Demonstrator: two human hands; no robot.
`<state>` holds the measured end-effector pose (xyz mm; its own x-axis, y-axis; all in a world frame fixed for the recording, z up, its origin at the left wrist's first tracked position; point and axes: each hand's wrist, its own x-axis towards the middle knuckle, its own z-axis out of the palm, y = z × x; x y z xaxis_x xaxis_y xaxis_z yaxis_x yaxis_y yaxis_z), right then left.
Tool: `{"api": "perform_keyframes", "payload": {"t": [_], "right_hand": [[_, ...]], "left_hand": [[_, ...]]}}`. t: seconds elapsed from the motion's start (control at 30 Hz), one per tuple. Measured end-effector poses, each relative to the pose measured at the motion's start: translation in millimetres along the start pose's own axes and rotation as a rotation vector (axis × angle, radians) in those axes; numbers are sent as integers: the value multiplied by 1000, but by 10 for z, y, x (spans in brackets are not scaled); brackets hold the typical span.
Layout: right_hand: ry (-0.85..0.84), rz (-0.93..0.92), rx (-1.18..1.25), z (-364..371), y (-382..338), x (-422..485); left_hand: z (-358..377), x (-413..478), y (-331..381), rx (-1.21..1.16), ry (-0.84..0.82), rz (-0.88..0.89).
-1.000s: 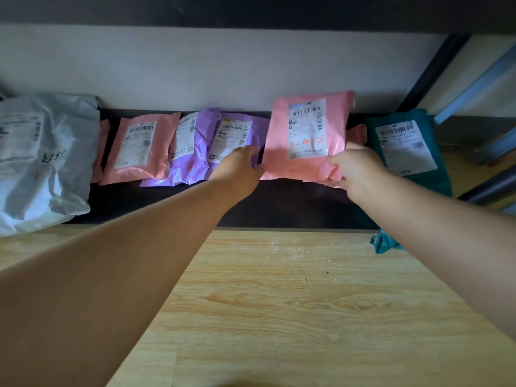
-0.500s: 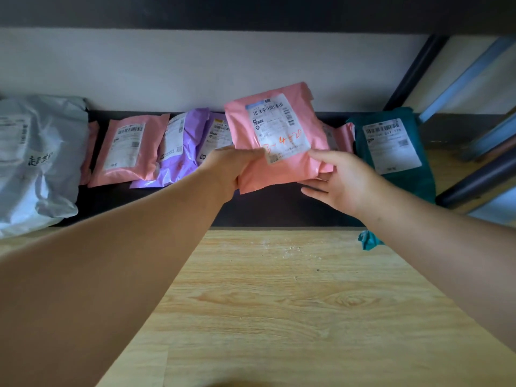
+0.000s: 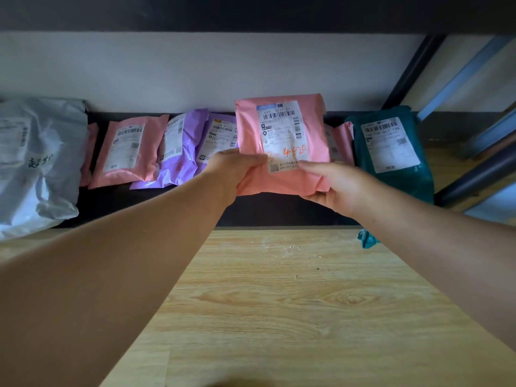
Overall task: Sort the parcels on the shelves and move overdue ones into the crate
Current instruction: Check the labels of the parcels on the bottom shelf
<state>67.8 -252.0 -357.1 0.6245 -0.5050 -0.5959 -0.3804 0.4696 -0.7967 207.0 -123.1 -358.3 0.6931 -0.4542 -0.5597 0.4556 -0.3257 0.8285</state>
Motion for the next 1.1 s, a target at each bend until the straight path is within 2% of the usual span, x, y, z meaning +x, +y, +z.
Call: {"api": "perform_keyframes", "payload": {"t": [0.2,0.37,0.5,0.67,0.87,1.1], "right_hand": [[22,-34,-70,9,22,36],[118,-91,-81,-7,-122,128],[215,-121,-113,-43,-186,250],[323,-103,-221,-36,-173,416],[402,-94,-286,51,-135,563],[516,-125,-540,41,-112,591]], "left_hand": [[-22,-39,-51,57,42,-51],[-26,-27,-3,138,66,38],[-8,18,13,358,102,185],[-28,98,-20,661,125,267],[-31,160,-42,748,124,270],[-80,163,-35,807,144,286]]}}
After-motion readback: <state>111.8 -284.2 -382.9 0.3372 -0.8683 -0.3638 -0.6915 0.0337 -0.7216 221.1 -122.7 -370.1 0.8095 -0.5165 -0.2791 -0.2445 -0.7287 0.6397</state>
